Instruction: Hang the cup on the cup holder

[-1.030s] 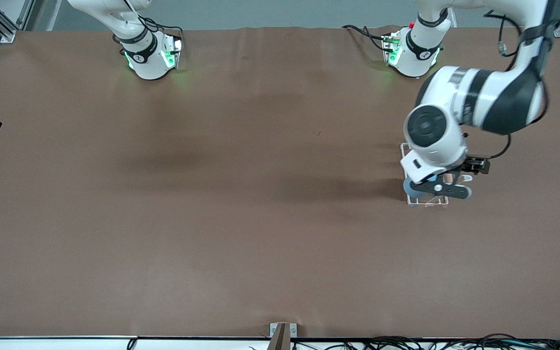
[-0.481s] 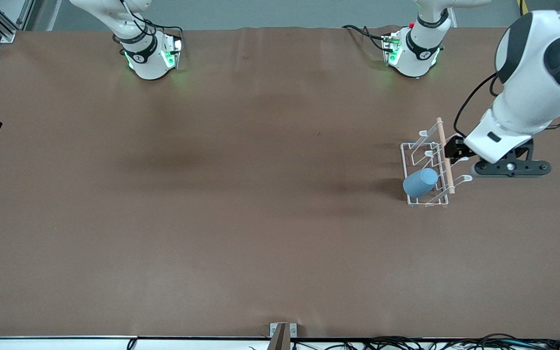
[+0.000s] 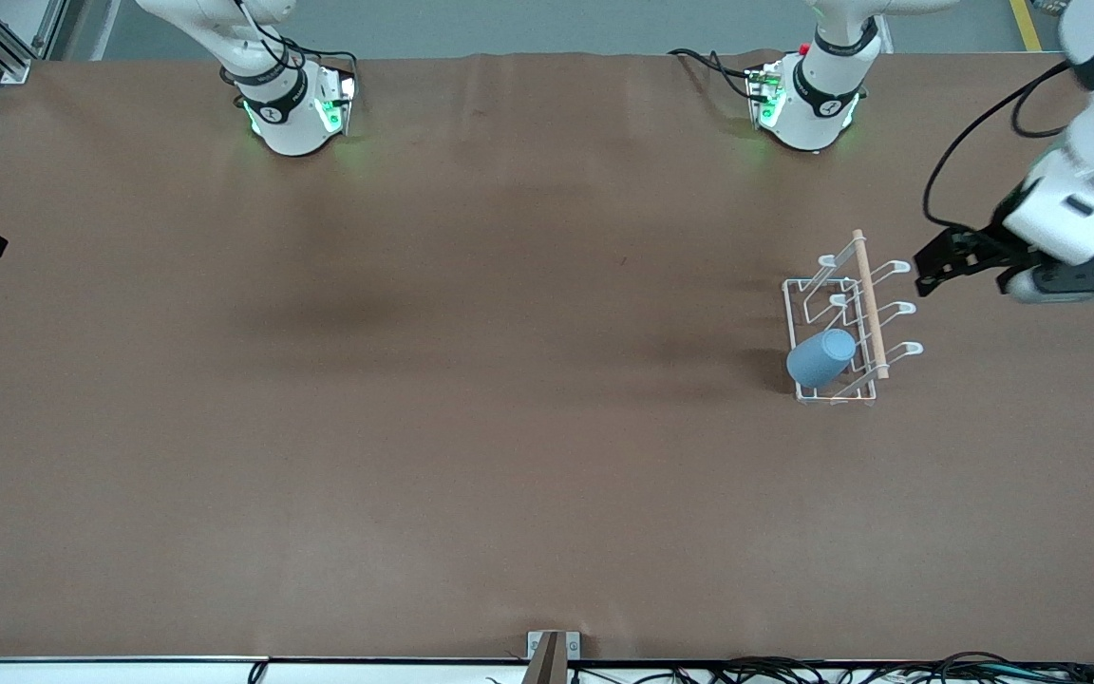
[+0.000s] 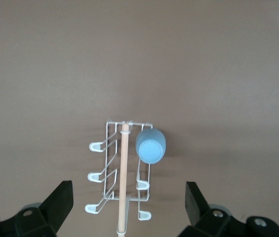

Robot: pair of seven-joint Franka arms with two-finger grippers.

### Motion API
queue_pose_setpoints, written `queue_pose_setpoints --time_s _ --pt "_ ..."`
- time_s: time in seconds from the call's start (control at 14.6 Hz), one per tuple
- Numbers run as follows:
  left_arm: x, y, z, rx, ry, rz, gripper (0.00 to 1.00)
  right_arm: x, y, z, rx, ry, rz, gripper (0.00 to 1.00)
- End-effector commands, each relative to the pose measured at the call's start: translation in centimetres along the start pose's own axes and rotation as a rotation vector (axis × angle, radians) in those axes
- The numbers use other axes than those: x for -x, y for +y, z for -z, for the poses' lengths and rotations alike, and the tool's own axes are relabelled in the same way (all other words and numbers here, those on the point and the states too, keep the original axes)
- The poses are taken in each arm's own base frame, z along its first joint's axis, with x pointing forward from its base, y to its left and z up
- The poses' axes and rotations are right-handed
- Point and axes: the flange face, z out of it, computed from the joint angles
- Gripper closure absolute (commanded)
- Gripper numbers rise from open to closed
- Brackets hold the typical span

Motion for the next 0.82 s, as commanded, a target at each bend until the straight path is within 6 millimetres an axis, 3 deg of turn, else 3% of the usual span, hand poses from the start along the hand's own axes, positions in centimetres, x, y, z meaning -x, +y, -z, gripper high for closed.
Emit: queue_pose_setpoints --time_s 0.0,0.21,0.27,0.48,0.55,0.76 --pt "-0.7 -0.9 3.7 0.028 0.024 0.015 0.0 0.3 -0.5 0.0 0.004 -0.003 0.003 0.0" --pt "-0.8 -0.3 7.2 0.015 0.03 -0.002 0.0 0.3 0.1 0.1 0.006 -0.002 -0.008 0.0" --pt "-0.5 -1.4 8.1 0.01 0.016 0.005 0.0 0.3 0.2 0.0 0.004 -0.003 -0.011 0.0" --pt "1.0 -2.0 7.9 0.017 -0.05 -0.045 0.0 0.3 0.1 0.1 0.004 -0.002 -0.011 0.0" --pt "0.9 -2.8 7.9 0.02 -0.052 -0.033 0.0 0.3 0.0 0.0 0.004 -0.005 -0.009 0.0" --pt "1.1 -2.7 7.1 0.008 -0.045 -0.038 0.01 0.3 0.1 0.0 0.003 -0.005 -0.012 0.0"
